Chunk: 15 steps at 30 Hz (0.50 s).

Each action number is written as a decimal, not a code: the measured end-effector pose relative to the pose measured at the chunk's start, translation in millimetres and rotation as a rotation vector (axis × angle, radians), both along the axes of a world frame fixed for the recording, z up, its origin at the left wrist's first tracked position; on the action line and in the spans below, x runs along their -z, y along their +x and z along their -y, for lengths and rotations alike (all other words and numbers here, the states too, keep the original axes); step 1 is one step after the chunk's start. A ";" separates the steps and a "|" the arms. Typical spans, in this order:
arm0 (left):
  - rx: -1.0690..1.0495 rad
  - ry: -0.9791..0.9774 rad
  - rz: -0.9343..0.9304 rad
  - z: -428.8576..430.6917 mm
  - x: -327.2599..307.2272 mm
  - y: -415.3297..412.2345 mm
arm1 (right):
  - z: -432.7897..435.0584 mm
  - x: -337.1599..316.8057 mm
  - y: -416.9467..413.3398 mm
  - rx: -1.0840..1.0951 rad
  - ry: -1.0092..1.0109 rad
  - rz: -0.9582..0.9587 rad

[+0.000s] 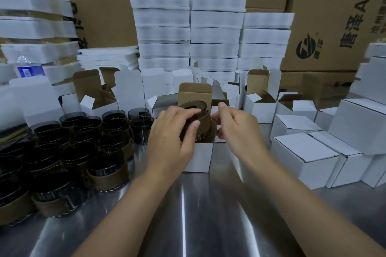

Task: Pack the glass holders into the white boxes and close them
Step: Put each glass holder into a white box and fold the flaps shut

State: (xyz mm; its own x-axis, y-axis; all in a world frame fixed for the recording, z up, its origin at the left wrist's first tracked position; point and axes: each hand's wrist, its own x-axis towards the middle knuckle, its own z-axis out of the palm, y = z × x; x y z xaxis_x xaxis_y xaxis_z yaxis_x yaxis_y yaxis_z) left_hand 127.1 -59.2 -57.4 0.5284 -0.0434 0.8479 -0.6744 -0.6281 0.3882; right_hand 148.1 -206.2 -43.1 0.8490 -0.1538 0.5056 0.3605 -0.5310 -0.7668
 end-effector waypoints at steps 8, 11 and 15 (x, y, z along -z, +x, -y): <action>-0.104 0.134 0.019 -3.2 -1.2 0.0 | -1.1 1.3 -1.7 0.000 -0.107 0.035; -0.123 0.220 0.012 -3.4 0.4 0.9 | -0.9 1.1 -2.1 -0.009 -0.115 0.035; -0.160 0.340 -0.012 -3.6 3.3 0.6 | -1.5 0.0 -3.2 -0.008 -0.103 0.024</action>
